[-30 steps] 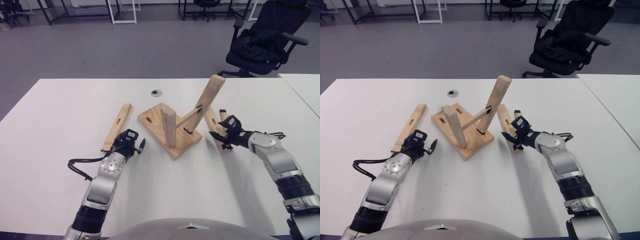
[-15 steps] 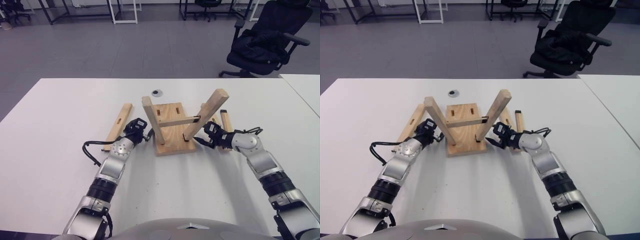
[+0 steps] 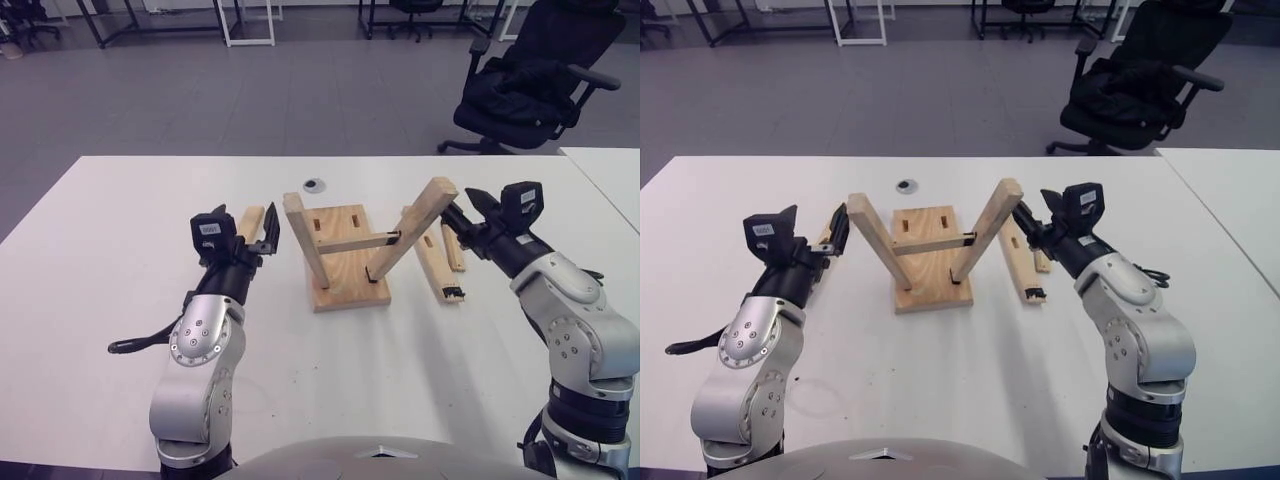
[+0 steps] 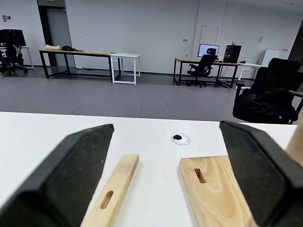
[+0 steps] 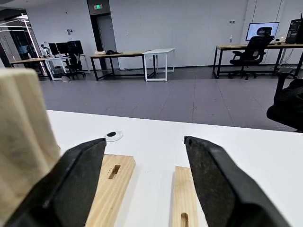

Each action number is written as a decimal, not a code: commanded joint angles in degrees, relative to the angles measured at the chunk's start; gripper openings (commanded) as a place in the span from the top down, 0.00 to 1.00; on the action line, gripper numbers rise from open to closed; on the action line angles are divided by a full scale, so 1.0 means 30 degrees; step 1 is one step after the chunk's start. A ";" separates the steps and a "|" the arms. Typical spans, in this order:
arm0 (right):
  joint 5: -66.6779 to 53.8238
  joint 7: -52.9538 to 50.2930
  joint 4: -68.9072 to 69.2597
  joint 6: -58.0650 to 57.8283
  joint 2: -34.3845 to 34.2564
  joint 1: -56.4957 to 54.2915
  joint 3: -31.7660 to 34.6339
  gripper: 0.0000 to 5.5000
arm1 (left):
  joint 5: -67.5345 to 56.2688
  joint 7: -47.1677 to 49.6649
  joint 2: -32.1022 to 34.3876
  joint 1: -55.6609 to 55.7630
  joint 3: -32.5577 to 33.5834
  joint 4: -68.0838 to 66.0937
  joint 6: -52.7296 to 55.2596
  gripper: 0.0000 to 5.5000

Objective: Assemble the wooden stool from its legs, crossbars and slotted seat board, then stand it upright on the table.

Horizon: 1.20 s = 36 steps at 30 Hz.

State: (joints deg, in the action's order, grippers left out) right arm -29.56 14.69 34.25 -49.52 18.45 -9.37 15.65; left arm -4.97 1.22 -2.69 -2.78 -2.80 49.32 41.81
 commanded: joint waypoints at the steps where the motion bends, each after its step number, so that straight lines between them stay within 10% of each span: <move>1: -0.0665 -0.0786 0.0878 -0.1100 -0.0111 -0.0930 -0.0307 0.44 | -0.0108 0.0351 -0.0166 0.0736 -0.0590 0.0397 0.1410 0.25; 26: 0.3127 0.0200 0.3084 -0.0840 0.2237 -0.3349 -0.7721 0.44 | 0.3377 -0.0851 0.2009 0.6075 -0.5421 -0.2851 0.2399 0.25; 36: 0.4251 0.0428 -0.0165 0.1821 0.2528 -0.0526 -0.5254 0.44 | 0.3196 -0.2277 0.4336 0.3668 -0.2039 -0.2582 0.0988 0.25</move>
State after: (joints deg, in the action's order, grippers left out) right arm -15.65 14.09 36.44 -47.24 27.70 -11.68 0.08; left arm 7.07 -2.07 9.05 9.45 -9.58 41.22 46.61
